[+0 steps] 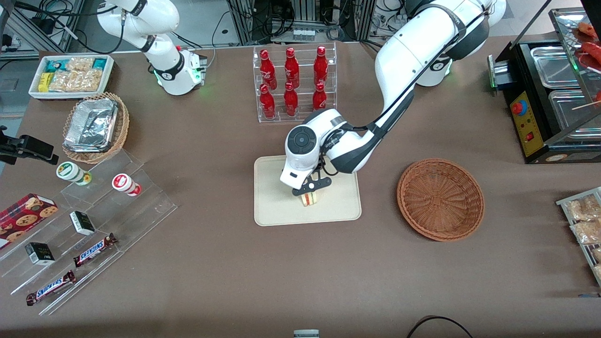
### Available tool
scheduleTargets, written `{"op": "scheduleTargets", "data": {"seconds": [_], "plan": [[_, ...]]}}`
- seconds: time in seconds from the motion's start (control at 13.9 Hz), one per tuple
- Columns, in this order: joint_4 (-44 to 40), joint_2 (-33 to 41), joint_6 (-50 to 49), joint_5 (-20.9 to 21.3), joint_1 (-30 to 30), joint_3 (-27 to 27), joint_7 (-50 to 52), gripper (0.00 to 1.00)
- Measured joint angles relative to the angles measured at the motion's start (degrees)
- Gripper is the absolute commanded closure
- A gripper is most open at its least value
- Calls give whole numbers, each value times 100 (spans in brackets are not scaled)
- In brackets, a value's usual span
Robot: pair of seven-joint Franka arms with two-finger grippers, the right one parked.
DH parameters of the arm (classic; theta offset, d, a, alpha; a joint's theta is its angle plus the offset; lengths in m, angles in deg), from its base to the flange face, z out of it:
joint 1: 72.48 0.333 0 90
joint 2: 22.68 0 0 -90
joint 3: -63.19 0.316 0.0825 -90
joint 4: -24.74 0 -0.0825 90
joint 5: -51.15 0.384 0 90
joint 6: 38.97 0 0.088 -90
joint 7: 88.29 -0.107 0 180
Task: Place sandwich from basket to tray
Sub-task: 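Lower the sandwich onto the tray and open the left gripper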
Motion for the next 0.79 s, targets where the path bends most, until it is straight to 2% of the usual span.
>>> {"op": "scheduleTargets", "data": {"seconds": [0.14, 0.43, 0.79], "plan": [[-136, 150, -198, 2, -1, -34, -10, 0], [-429, 876, -1374, 2, -11, -214, -126, 0], [-460, 1482, -2436, -114, 253, -147, -1075, 0]]}}
